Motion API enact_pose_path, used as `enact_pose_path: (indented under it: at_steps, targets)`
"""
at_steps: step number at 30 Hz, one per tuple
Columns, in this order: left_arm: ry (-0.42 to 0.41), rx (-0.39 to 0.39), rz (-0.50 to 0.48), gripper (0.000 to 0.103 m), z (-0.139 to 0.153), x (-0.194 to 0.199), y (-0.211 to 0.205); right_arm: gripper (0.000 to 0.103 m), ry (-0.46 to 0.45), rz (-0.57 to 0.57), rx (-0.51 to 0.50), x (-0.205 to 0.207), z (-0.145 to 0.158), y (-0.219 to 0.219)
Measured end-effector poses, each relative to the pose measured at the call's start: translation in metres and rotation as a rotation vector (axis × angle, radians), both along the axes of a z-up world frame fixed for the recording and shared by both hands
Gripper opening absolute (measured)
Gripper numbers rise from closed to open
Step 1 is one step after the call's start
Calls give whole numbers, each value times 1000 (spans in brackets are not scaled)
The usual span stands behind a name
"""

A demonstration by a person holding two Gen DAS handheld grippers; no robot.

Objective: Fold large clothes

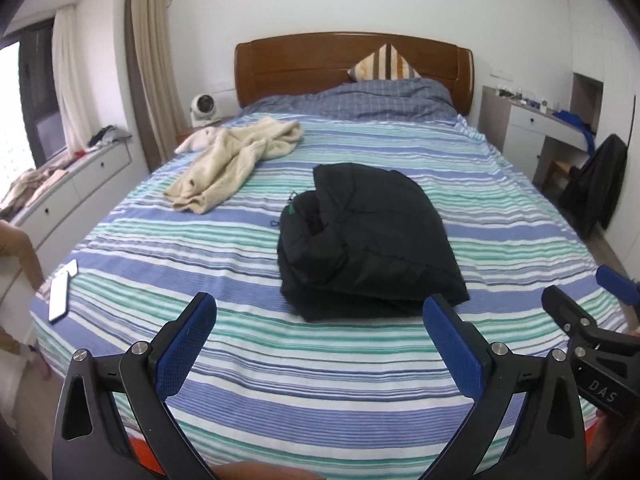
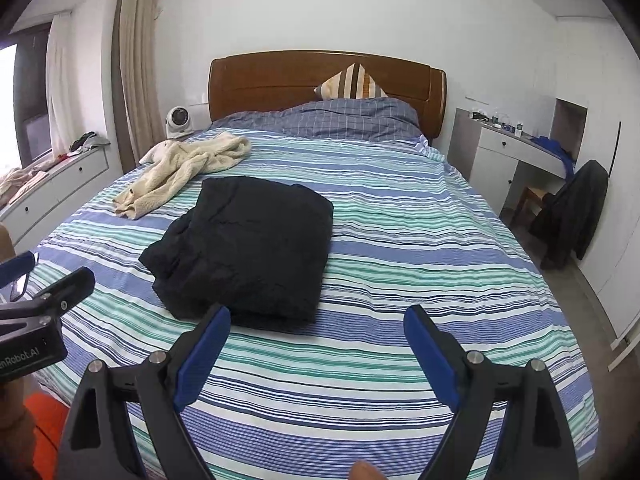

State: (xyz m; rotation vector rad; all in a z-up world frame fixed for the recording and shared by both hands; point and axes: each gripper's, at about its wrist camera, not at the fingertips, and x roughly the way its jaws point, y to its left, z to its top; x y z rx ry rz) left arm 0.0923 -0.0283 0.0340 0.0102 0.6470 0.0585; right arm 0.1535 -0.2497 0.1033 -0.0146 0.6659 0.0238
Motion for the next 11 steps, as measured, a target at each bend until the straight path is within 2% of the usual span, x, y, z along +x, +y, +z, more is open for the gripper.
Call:
enact_pose_path:
  at_steps: [7, 11]
  targets:
    - [-8, -27, -8, 103, -5, 0, 2, 90, 7, -1, -11, -1, -3, 3]
    - [-54, 0, 13, 102, 0, -5, -1, 90, 4, -3, -5, -2, -2, 2]
